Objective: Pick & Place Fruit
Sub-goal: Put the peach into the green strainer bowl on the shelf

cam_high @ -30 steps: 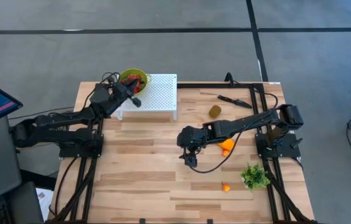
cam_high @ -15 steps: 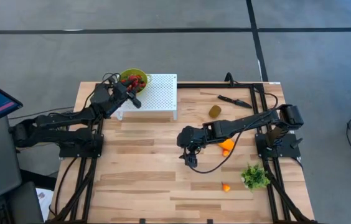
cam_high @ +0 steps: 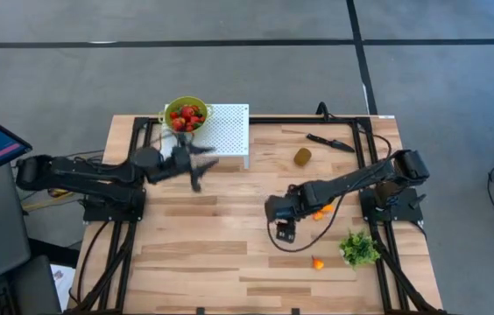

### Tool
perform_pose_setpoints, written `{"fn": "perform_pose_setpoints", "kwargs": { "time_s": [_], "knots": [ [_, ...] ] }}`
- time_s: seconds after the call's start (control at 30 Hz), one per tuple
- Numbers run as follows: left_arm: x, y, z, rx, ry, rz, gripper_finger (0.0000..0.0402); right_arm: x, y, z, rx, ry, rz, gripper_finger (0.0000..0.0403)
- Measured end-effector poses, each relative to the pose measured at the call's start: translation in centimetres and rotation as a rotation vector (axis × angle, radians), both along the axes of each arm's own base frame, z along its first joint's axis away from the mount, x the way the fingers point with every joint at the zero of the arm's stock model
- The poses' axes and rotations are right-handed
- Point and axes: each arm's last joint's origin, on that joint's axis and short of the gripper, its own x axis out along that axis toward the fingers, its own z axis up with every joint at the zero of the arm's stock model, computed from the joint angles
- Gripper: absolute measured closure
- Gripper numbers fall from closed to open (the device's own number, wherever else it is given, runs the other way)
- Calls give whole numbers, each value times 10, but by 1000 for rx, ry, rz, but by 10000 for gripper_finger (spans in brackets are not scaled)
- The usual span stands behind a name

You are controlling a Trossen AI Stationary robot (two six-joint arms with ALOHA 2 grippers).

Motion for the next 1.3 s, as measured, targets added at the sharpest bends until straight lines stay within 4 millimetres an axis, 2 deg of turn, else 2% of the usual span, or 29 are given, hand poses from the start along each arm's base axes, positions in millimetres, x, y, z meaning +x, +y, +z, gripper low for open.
{"fn": "perform_pose_setpoints", "kwargs": {
  "time_s": [0.17,0.33,0.47,0.63,0.87,1.1,1.3],
  "knots": [
    [4,-35,0,-71,-18,-239,236,-18,29,-2,-54,75,-48,133],
    [3,-61,-3,-102,3,-384,244,-37,62,-2,-33,114,-97,133],
    [3,-71,-4,-99,8,-429,250,-54,87,-3,18,162,-156,133],
    [3,-72,-4,-99,5,-435,255,-67,108,-3,48,168,-230,133],
    [3,-72,-4,-99,4,-434,257,-71,112,-4,70,183,-259,133],
    [3,-72,-4,-99,5,-434,257,-70,100,-24,153,260,-289,133],
    [3,-72,-4,-99,5,-434,257,-74,100,-33,164,265,-293,133]
  ]
}}
